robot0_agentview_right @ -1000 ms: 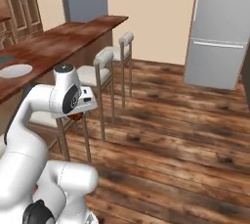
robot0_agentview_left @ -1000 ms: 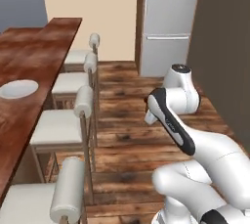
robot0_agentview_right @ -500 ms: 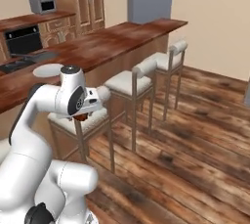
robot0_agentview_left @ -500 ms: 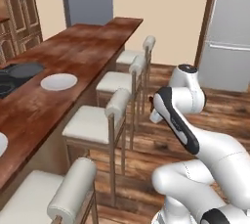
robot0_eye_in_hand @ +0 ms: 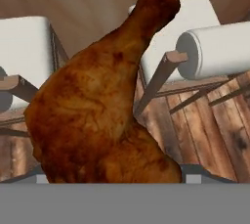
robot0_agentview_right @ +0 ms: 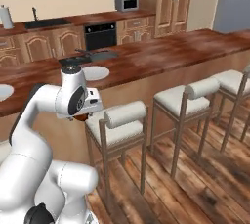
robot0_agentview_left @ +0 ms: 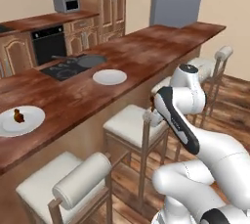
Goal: Take the chicken drumsticks from the pan and place one on each plate on the dining counter.
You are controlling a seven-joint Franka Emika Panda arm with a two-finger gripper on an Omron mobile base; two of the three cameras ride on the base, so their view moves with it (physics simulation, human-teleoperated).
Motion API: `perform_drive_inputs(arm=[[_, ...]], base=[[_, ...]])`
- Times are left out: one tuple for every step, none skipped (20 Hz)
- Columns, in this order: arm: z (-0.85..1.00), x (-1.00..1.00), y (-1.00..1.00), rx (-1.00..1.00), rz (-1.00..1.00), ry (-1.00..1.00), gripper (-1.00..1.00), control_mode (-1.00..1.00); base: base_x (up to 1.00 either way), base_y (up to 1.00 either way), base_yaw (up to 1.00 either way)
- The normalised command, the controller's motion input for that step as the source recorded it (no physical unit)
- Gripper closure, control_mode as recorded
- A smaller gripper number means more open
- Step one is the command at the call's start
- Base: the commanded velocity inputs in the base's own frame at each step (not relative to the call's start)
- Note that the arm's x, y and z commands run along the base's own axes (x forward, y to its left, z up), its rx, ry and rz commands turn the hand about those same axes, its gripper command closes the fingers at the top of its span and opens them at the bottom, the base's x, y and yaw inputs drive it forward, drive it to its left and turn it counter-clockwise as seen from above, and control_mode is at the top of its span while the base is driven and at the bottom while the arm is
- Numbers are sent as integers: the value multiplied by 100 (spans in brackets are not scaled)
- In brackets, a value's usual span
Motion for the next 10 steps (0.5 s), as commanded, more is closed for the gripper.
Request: perform_drive_inputs(arm=[[0, 0, 0, 0, 0, 0, 100, 100], [0, 0, 0, 0, 0, 0, 100, 100], [0, 0, 0, 0, 0, 0, 100, 100], [0, 0, 0, 0, 0, 0, 100, 100], [0, 0, 0, 0, 0, 0, 100, 100], [0, 0, 0, 0, 0, 0, 100, 100], [0, 0, 0, 0, 0, 0, 100, 100], [0, 0, 0, 0, 0, 0, 100, 100], [0, 0, 0, 0, 0, 0, 100, 100], [0, 0, 0, 0, 0, 0, 100, 100]], base=[[60, -24, 61], [60, -26, 55], [61, -30, 47], [61, -32, 45], [62, -32, 45], [63, -32, 44], [64, -32, 43], [73, -31, 40], [85, -29, 36], [98, -24, 30]])
